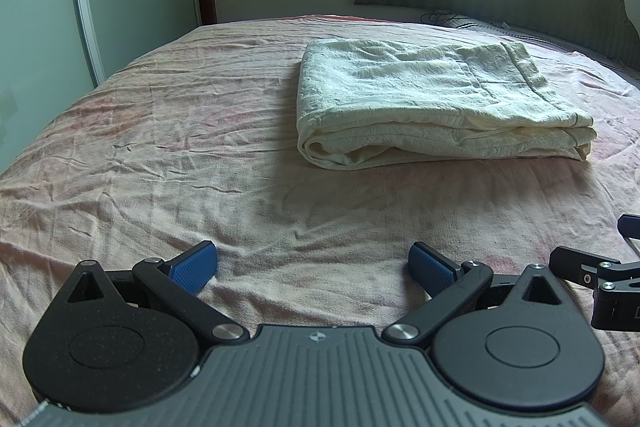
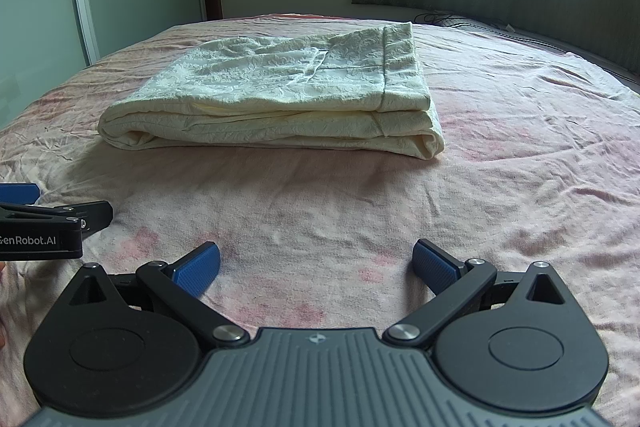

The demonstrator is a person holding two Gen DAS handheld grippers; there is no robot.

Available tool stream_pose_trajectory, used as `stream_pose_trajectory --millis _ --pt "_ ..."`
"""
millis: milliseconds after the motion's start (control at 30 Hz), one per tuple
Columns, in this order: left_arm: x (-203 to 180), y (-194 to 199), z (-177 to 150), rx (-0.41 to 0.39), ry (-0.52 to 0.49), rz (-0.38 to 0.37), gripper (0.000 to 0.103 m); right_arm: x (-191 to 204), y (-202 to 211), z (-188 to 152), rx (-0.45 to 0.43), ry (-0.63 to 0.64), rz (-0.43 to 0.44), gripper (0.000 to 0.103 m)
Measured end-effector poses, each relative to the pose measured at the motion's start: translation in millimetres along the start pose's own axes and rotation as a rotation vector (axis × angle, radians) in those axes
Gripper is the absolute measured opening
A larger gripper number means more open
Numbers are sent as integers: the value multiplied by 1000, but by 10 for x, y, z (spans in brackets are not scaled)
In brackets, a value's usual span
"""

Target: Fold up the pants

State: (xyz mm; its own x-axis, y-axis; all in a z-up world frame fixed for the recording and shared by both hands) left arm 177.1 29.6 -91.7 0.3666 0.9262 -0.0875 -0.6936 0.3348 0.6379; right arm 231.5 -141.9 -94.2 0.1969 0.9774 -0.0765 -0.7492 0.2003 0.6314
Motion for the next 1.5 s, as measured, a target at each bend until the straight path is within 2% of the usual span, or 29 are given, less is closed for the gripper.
stream_pose_trajectory --millis 1500 --pt "12 6 -4 -4 10 3 103 0 0 2 0 0 0 103"
Point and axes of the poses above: each gripper's, at about its wrist camera, not at the fingertips, and y roughly against the way its jaws point, x to its left, z to its top, the point moved 5 cm from there along -y, roughly the way its jaws point, and after that the axes turned 12 degrees about -z, right-handed, at the moved point
